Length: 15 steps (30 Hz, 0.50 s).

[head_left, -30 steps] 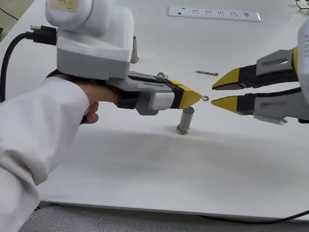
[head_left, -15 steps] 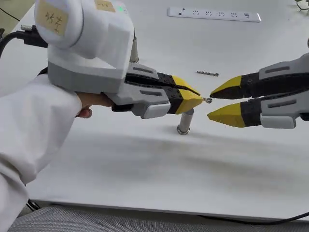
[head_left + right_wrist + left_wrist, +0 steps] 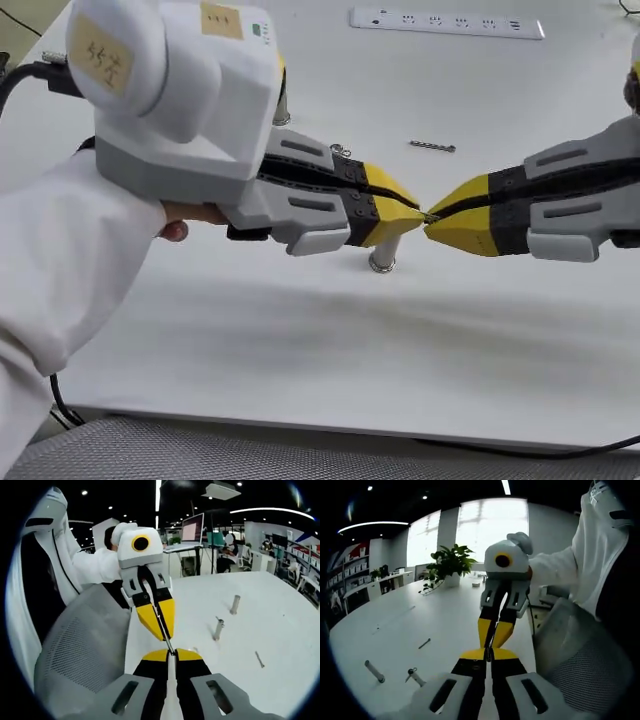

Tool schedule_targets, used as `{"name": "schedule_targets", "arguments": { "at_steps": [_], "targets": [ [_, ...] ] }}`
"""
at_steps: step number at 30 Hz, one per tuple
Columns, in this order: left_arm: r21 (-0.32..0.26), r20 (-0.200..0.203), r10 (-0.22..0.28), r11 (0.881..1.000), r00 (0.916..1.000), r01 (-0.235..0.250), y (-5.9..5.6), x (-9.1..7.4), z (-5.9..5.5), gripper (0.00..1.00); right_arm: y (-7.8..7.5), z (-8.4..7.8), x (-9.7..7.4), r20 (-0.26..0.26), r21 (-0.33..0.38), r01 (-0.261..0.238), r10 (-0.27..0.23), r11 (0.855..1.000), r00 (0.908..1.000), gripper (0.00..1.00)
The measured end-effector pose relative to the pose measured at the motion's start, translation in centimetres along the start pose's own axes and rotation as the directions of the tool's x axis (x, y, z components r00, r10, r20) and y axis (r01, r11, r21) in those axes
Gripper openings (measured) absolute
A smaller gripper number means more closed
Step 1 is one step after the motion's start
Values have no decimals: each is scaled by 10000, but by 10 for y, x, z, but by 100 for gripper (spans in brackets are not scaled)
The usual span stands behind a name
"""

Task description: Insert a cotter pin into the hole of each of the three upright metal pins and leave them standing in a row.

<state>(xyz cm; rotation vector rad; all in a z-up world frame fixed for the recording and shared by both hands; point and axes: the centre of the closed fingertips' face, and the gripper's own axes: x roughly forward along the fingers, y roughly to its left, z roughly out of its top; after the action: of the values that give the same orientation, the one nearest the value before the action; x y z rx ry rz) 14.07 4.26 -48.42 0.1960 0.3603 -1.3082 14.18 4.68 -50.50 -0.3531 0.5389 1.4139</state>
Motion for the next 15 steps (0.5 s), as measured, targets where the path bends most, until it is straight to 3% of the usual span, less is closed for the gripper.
{"name": "schedule_targets", "arguments": {
  "at_steps": [10,15],
  "targets": [
    [205,-260,-295,9993,9992,301,-3,3,-6,0,4,-5,-2,-445,-391,-151,134,9991,9989,0],
    [378,-594,-496,9979,9970,519,-9,7,-12,0,7,-6,-5,-527,-466,-377,353,9982,9980,0]
  ]
}}
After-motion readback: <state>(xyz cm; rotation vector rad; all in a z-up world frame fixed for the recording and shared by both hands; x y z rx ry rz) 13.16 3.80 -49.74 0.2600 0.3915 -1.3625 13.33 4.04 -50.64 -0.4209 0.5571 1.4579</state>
